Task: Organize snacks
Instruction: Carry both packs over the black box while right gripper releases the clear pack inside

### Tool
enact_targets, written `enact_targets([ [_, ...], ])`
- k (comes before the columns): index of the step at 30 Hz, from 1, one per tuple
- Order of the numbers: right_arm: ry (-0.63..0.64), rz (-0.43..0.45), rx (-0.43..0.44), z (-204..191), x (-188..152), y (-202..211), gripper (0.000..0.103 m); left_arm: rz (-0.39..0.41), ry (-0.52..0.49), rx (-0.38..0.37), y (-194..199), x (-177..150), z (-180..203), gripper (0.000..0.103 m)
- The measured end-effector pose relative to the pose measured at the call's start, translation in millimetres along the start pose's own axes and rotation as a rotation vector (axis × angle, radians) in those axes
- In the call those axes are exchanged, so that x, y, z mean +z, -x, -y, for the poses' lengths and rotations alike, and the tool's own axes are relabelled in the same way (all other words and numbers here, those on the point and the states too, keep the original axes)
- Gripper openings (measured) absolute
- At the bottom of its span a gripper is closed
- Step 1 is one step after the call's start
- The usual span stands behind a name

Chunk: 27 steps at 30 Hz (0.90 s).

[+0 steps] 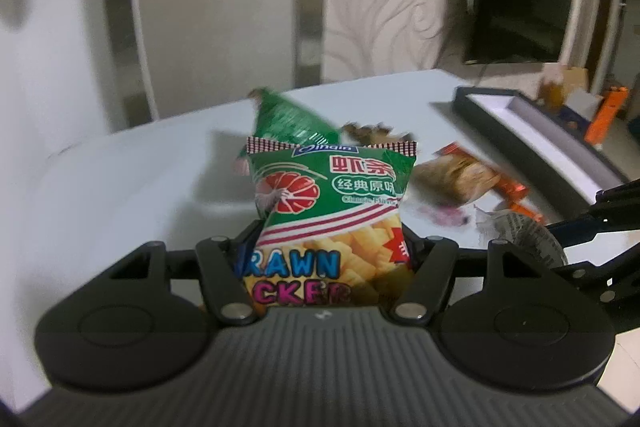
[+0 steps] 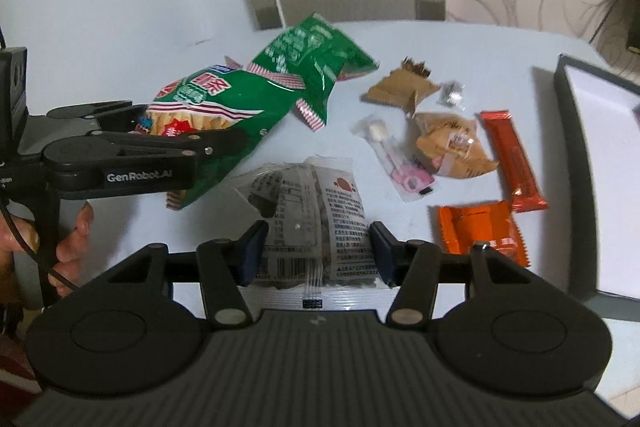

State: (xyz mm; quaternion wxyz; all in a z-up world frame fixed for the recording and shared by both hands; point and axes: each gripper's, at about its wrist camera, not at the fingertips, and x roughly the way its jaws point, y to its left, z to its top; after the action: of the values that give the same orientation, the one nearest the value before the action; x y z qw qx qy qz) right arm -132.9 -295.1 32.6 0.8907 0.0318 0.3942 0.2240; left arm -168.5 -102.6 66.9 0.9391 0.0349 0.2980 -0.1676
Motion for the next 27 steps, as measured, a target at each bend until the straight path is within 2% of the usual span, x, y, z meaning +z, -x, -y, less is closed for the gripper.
enact_targets([
  [7, -0.063, 0.061, -0.103, 16, 1, 44, 0.061, 0.031, -0.051, -0.130, -19, 28, 37, 0.068],
  [15, -0.169, 0.118, -0.224, 91, -5, 79, 0.061, 0.050, -0.114, -0.223, -67, 66, 112, 0.068],
  [21, -0.178, 0.128, -0.275, 166, -4, 92, 0.061, 0.039, -0.116, -0.256, -121, 96, 181, 0.068],
  [27, -0.128, 0.096, -0.280, 231, -3, 87, 0.061, 0.003, -0.101, -0.227, -174, 109, 229, 0.068],
])
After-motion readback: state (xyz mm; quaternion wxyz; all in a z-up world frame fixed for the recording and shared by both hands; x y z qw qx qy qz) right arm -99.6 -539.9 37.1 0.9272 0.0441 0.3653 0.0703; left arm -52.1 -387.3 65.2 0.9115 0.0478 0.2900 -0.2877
